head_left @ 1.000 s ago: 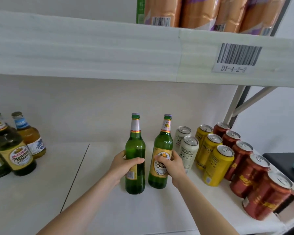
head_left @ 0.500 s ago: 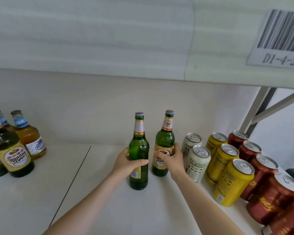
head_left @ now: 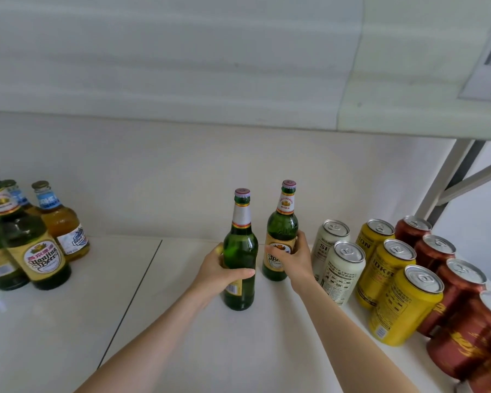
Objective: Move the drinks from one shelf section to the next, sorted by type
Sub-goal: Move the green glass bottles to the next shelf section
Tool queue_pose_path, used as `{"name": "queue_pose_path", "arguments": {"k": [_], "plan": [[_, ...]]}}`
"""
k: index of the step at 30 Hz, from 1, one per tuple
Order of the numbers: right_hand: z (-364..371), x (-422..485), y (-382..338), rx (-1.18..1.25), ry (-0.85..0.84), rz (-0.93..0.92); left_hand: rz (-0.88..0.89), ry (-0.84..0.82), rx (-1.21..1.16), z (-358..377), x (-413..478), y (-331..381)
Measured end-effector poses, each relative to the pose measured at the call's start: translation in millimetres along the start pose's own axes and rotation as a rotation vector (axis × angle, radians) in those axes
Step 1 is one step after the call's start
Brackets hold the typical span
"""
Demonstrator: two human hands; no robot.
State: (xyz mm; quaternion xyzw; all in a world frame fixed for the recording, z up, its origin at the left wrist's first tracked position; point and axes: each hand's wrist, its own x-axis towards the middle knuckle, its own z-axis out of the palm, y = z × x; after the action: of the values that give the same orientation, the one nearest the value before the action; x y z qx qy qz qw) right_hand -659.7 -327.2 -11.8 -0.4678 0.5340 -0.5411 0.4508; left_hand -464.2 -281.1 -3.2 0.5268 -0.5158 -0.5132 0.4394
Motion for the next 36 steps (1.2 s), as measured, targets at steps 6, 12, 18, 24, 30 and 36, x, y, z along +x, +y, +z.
{"name": "queue_pose_path", "arguments": {"k": [6,12,18,24,30,36], "plan": [[-2,-6,-2,0.028,-0.015,0.01,0.013,-0.051,0.025,-1,-5,0],[-14,-39,13,0.101,0.012,0.101,-0.002,-0.071,0.026,-2,-11,0],[-19,-88,32,-0.049,-0.053,0.115,-0.016,-0.091,-0.018,-8,-19,-2],[4,-106,35,-0.26,-0.238,0.055,-0.056,-0.071,-0.068,-13,-26,0],[19,-111,31,-0.222,-0.172,-0.036,-0.065,-0.092,-0.064,-2,-28,0],[-7,-117,33,-0.218,-0.056,-0.042,-0.069,-0.162,-0.049,24,-28,-1]]}}
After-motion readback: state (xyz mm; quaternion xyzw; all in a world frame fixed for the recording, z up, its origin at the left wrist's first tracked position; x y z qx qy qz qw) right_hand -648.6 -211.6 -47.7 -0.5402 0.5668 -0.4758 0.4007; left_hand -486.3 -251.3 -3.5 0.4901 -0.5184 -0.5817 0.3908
